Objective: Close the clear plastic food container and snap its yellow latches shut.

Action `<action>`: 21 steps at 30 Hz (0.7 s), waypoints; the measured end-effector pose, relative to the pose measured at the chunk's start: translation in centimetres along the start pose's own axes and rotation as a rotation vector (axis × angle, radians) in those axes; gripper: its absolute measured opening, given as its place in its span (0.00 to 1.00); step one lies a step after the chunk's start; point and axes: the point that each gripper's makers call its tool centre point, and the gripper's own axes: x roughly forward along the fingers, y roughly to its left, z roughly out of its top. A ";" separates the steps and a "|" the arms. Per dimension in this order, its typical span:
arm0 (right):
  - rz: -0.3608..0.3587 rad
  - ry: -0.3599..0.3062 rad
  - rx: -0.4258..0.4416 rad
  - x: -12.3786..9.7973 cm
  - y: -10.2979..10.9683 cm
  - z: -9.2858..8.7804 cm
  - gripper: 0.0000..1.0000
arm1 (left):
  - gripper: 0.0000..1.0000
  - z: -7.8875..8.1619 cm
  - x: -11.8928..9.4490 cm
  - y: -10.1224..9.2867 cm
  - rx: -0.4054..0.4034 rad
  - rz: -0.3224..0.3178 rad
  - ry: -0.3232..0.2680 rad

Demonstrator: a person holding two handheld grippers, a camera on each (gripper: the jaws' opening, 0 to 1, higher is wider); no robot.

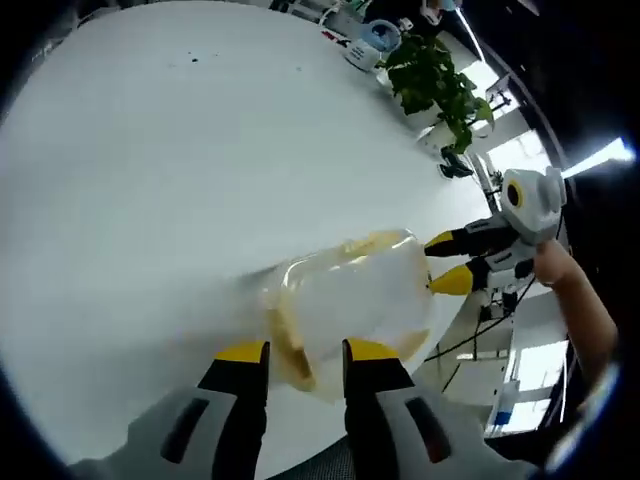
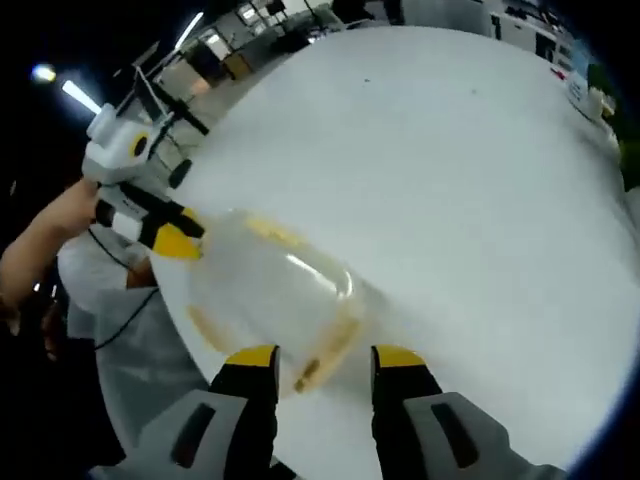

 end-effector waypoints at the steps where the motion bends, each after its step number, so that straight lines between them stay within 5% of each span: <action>1: 0.009 -0.006 0.003 0.0 0.2 0.0 0.33 | 0.26 -0.2 0.1 -0.1 0.003 0.009 0.004; 16: 0.060 -0.029 0.089 0.6 0.9 0.0 0.29 | 0.25 -0.7 0.4 0.2 -0.154 -0.052 -0.004; 21: 0.064 -0.034 0.112 0.7 1.0 0.0 0.28 | 0.24 -0.7 0.4 -0.1 -0.148 -0.047 -0.003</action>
